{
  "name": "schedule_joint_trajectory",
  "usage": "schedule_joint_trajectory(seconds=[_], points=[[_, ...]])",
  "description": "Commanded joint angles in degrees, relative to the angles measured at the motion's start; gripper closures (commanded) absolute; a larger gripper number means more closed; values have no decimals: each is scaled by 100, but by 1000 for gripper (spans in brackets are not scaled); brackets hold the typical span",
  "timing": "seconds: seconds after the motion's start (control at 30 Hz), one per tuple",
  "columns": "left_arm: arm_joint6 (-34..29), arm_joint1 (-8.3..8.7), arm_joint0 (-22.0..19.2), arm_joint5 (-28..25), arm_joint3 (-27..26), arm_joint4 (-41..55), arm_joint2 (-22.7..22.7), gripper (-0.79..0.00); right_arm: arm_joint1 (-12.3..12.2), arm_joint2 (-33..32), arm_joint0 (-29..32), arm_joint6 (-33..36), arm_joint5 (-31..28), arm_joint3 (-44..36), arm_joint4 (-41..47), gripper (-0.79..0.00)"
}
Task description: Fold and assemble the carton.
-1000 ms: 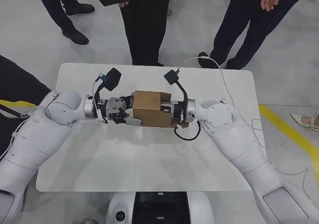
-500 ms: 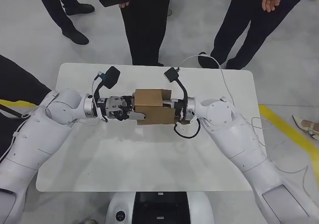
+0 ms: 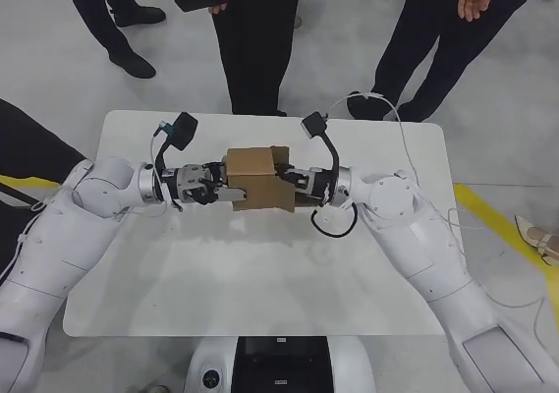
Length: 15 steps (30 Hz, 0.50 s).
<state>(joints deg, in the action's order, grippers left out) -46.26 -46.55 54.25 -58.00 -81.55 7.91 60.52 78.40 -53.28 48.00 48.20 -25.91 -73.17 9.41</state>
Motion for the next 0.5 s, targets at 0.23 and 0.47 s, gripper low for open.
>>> schedule_joint_trajectory(seconds=[0.23,0.47], points=[[50,-5,187,0,53,-104,297,-465,-84,-310,160,-344,116,-83,-283,-376],[280,-17,337,0,64,-412,525,-459,-135,-490,360,-770,307,-275,-598,-277]])
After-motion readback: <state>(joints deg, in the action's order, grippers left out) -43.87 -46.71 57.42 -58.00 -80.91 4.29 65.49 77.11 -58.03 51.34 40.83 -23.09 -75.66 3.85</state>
